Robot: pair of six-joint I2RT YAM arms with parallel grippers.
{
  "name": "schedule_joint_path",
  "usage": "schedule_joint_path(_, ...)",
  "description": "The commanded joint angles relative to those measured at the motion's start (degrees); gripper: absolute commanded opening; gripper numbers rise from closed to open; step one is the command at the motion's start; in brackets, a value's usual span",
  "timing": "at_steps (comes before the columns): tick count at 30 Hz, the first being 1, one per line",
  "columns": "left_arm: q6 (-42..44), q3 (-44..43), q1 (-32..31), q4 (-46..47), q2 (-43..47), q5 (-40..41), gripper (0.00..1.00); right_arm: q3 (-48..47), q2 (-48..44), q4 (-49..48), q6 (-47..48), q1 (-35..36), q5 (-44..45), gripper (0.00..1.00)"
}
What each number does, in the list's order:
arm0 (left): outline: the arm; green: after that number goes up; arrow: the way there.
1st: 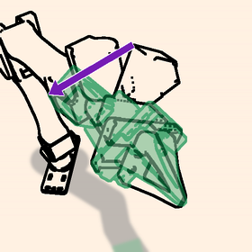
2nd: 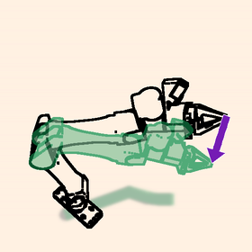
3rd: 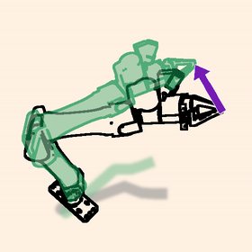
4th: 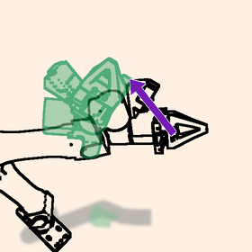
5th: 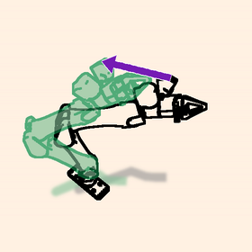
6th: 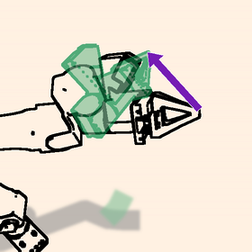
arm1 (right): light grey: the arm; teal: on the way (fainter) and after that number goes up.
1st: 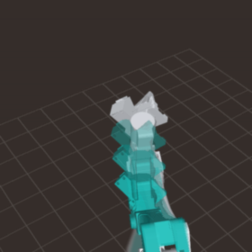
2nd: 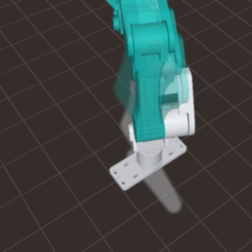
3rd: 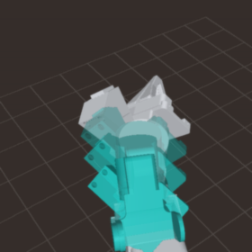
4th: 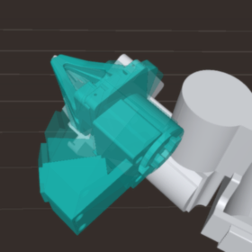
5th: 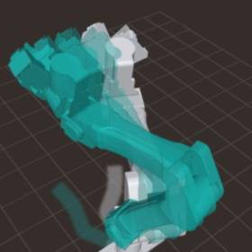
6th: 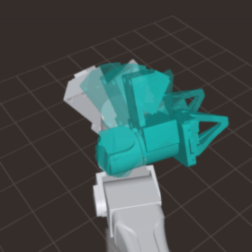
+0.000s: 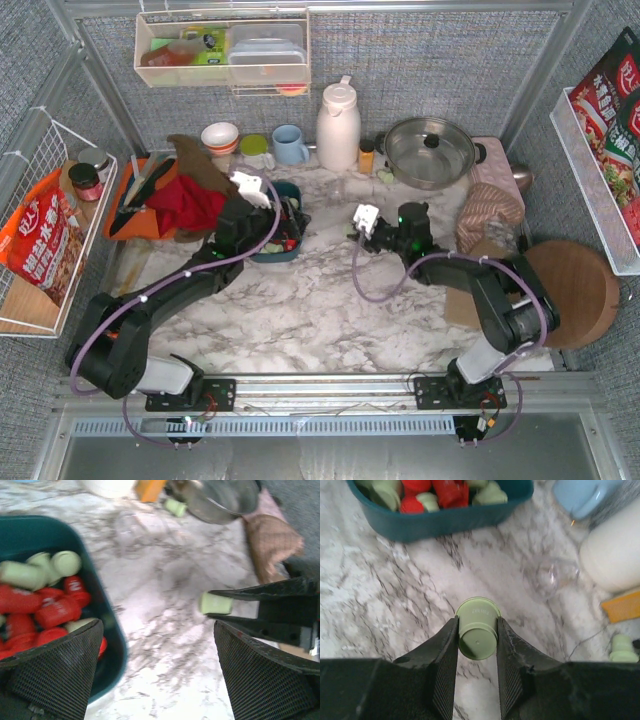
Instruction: Mix the coffee capsules in the storage basket
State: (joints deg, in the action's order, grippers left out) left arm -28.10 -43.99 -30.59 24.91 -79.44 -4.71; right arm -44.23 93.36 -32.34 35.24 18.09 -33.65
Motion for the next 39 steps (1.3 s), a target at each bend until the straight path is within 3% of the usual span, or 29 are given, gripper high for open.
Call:
schedule_joint_path(1, 0.54, -2.08, -3.79, 3.52, -0.54, -5.56, 0.99, 8.78, -3.12, -36.25, -5.83, 2.49, -0.31, 0.01)
schedule_joint_path(10, -0.33, -2.78, -10.05, 4.05, 0.07, -8.06, 0.99, 17.54, -8.86, -40.98, -4.30, 6.00, 3.24, 0.00)
schedule_joint_path(26, 2.60, -7.96, -16.34, 2.73, -5.03, -4.37, 0.97, 17.88, -19.34, -24.24, 1.82, 9.20, 2.61, 0.00)
schedule_joint_path(31, 3.91, -8.35, -16.67, 3.10, -5.59, -7.52, 0.66, 18.05, -20.86, -22.19, 2.11, 9.29, 3.24, 0.00)
schedule_joint_path(35, 3.84, -8.02, -16.85, 3.29, -5.68, -8.90, 0.55, 17.81, -21.05, -22.03, 1.57, 9.26, 4.08, 0.00)
schedule_joint_path(37, 3.97, -7.80, -16.87, 3.51, -5.56, -9.57, 0.43, 17.58, -20.96, -21.94, 1.01, 9.29, 3.99, 0.00)
schedule_joint_path(39, 3.86, -7.78, -16.87, 3.08, -5.22, -8.80, 0.30, 17.28, -21.13, -21.26, 0.30, 9.25, 4.20, 0.08)
